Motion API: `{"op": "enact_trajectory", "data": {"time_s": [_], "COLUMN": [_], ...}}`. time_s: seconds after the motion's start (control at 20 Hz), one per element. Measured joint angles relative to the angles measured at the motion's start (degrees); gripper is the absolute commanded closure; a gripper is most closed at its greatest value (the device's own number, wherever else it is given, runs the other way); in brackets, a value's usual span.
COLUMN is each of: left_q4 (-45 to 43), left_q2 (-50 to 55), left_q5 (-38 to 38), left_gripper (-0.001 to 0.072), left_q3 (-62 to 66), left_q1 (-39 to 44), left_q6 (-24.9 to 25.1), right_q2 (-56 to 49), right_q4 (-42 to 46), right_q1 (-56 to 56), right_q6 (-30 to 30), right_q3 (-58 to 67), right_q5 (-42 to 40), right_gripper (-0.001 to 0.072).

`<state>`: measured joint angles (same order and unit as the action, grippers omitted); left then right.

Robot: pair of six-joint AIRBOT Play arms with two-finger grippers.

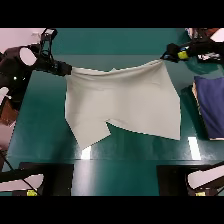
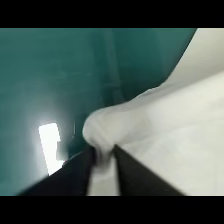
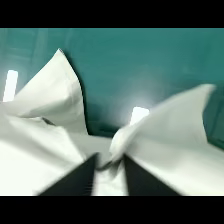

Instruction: Fold the shirts.

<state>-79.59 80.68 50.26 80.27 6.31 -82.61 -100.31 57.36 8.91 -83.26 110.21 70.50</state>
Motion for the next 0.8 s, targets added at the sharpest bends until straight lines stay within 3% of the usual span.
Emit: {"op": "enact_trajectory", "data": {"time_s": [0.2,0.45,0.8], "left_q4": [-0.92,1.03,7.30], "left_q2": [1.05,-0.94,-9.31], "left_q5": [5.60,18.64,16.61], "left_gripper": [0.0193,0.0192,0.0192], "left_q3": [0.13,-5.68,-29.57], "left_q1": [-4.48,-10.29,-12.39], "left_q6": [-1.81,0.07,1.70], "right_q2": [-1.97,5.99,21.44], "right_q4": [-0.66,-0.76,-2.99], "right_q1": [0.11,-0.92,-1.27], "right_q6": [0.02,2.27,3.48], "right_q3": [3.13,-8.26,-30.29], "right_q5": [4.59,8.04,8.48], "right_gripper": [0.0274,0.0274,0.0274]}}
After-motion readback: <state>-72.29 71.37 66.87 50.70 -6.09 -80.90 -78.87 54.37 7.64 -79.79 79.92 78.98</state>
